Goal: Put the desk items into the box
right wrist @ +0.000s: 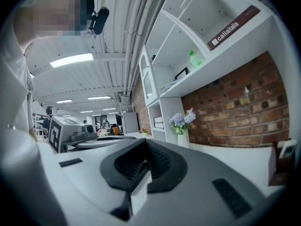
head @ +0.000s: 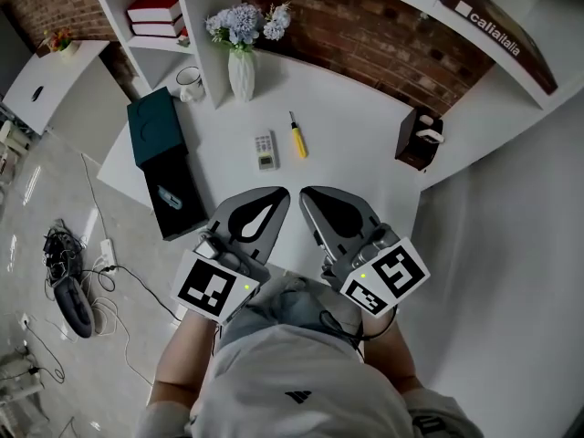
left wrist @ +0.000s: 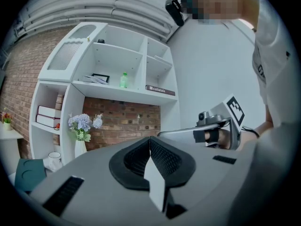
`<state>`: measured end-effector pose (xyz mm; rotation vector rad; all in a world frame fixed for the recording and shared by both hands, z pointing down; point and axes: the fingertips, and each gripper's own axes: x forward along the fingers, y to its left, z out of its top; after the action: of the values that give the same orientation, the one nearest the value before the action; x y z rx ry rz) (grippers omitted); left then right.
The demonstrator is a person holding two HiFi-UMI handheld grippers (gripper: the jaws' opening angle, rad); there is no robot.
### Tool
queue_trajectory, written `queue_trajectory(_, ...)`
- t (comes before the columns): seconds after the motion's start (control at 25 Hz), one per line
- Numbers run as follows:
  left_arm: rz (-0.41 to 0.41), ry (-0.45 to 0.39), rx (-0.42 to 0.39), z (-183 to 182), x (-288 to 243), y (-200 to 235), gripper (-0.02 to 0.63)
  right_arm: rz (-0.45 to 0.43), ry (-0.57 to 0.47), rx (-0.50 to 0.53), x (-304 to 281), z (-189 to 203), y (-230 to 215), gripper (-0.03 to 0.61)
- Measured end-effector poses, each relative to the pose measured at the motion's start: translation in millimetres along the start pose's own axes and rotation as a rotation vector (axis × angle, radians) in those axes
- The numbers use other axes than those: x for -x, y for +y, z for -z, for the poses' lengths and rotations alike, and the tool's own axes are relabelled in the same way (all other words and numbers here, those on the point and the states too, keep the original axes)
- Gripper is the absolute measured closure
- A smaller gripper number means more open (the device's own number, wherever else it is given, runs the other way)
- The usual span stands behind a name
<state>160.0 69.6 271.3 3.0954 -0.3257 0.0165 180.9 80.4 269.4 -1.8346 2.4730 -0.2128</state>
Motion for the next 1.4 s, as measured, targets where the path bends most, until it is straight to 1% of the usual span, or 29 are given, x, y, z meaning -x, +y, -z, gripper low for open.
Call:
queue_trajectory(0.2, -0.045, 0.0, -0.005, 2, -17, -8, 0.601, -0.042, 0.001, -0.016, 8, 2, -18, 0.571)
queue_trajectory(0.32, -0.063, 0.018, -0.01, 7, -23, -14, 0.601, -0.061, -0.003, -0.033, 10, 5, -26, 0.571)
queue_trajectory(0.44, -0.079, 0.036, -0.016, 12, -25, -14, 0.601, -0.071, -0.005, -0.04, 10, 8, -30, 0.571)
queue_trajectory(0.6, -0.101, 0.031, -0.01, 13, -27, -8, 0.601, -0.074, -0.003, -0.057, 9, 12, -33, 0.571)
queue_trajectory(0.8, -0.086, 0.027, -0.012, 17, -32, 1, 0.601, -0.042, -0.003, -0.063, 4, 14, -42, 0.571)
queue_trajectory(0.88, -0.081, 0.016, -0.015, 18, -34, 8, 0.601, -0.024, -0.004, -0.068, 0, 14, -46, 0.571)
queue_trajectory(1.04, -0.066, 0.02, -0.006, 18, -38, 25, 0.601, 0.009, 0.004, -0.074, -12, 17, -51, 0.571)
queue_trajectory(1.16, -0.034, 0.024, 0.005, 20, -40, 36, 0.601, 0.035, 0.008, -0.087, -25, 18, -56, 0.571)
queue_trajectory(1.28, -0.009, 0.036, 0.009, 21, -41, 52, 0.601, 0.056, 0.011, -0.091, -42, 18, -59, 0.571)
queue_trajectory(1.4, -0.009, 0.037, 0.005, 19, -42, 75, 0.601, 0.076, 0.017, -0.094, -60, 19, -64, 0.571)
